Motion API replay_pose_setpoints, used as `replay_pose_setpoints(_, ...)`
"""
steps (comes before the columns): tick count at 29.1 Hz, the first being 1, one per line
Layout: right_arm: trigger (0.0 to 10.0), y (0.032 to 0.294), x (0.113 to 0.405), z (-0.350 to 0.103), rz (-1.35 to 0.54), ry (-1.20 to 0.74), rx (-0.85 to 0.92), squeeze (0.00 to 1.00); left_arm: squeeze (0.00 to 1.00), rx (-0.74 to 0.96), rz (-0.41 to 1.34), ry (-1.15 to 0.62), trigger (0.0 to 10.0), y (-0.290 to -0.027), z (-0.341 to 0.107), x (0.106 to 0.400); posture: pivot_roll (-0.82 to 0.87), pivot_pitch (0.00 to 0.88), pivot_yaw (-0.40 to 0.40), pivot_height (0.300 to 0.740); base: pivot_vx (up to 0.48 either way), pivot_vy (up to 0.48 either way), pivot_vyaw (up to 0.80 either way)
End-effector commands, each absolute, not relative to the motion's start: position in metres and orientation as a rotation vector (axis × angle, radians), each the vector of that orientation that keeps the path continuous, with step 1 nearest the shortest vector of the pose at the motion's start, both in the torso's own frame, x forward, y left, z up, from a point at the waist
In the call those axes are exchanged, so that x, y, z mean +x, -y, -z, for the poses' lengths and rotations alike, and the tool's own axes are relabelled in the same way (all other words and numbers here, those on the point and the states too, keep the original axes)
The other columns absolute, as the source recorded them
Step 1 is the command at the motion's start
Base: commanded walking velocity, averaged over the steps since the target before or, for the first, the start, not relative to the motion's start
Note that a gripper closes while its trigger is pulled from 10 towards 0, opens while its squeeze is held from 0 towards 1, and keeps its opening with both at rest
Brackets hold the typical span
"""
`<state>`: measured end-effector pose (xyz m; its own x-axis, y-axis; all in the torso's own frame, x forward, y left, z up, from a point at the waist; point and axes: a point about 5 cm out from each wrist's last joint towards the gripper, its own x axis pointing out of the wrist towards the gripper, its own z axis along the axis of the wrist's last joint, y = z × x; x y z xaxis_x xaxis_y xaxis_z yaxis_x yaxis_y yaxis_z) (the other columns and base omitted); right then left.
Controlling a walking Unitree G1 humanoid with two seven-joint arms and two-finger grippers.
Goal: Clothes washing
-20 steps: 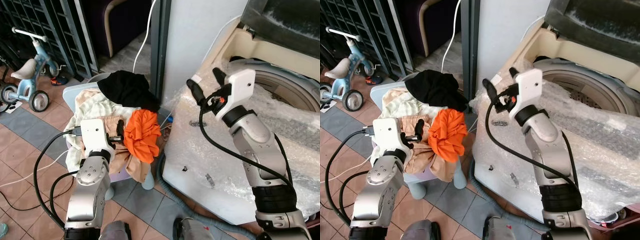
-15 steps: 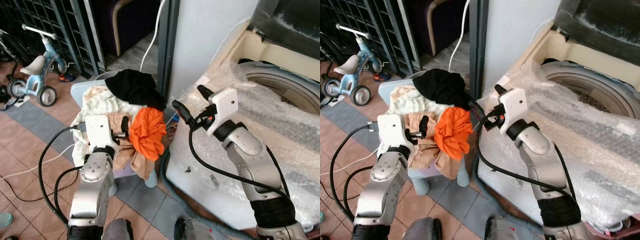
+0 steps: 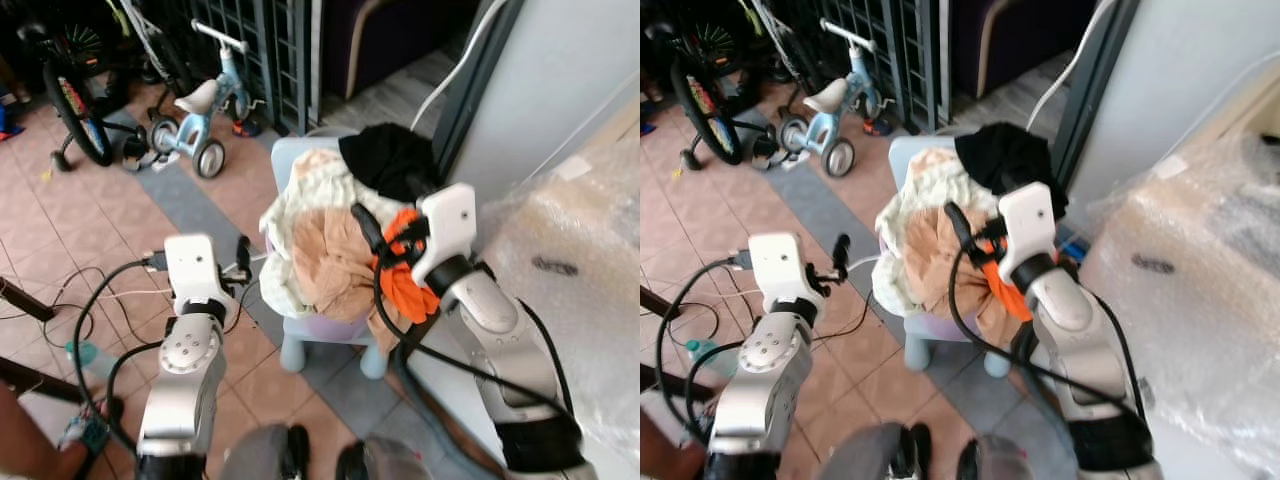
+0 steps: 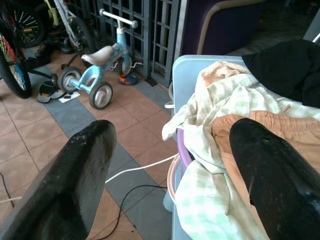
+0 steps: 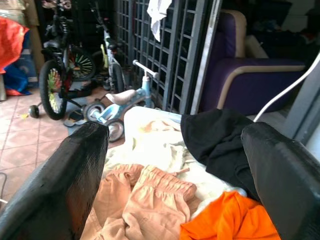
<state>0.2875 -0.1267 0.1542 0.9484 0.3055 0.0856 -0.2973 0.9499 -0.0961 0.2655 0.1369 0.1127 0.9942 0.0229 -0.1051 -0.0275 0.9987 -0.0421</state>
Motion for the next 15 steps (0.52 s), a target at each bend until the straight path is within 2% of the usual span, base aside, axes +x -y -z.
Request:
replay_pose_setpoints(1,10.0,0.131,0.287,-0.146,-0.238,0.07,-0.086,0.0,0.0,-0.034,-0.042,-0.089,10.0,-0.144,-0.117,0.265,-0.01,0.11,-0.012,0.74,0.0,0.0,0.0)
replay_pose_setpoints(9,10.0,0.134,0.281,-0.114,-0.198,-0.077,-0.078,0.0,0.0,-0.035,-0.063,-0.145,10.0,-0.151,-0.111,0.267,-0.01,0.128,-0.006,0.74,0.0,0.0,0.0)
replay_pose_setpoints(15,10.0,0.131,0.283,-0.092,-0.24,-0.204,-0.132,0.0,0.0,-0.066,-0.108,-0.214,10.0,-0.159,-0.099,0.26,0.01,0.144,-0.008,0.74,0.397,0.0,0.0)
